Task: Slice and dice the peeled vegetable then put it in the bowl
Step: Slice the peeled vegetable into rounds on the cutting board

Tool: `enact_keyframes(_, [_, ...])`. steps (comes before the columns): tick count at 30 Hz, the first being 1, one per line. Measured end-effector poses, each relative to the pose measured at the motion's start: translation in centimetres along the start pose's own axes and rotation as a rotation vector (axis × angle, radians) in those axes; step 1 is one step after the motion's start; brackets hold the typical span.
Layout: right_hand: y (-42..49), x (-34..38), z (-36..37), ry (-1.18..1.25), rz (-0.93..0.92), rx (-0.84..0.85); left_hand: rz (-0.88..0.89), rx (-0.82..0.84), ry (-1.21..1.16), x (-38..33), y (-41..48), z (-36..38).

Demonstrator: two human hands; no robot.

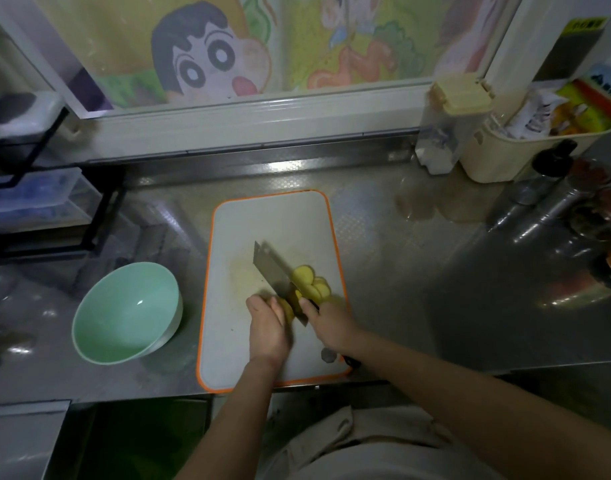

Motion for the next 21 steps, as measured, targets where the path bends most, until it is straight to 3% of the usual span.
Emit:
enact_keyframes(9, [-2.7,0.5,-2.5,-0.032,-0.016,-0.027,0.048,-0.022,0.018,-0.6,-0.3,0.0])
enact_keyframes(21, [-5.3,-0.1,-2.7,-0.09,-0.026,0.08,-0.002,-0.008,0.025,0.0,-0.2,0.2])
Point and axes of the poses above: each hand's wrist, its own y-axis towards the middle knuckle, its own z-axis out of the palm, x = y × z, the point moved 7 cm from there along y, towards the middle knuckle, and after that the axes turned 9 degrees about z, right-handed, at the moved point
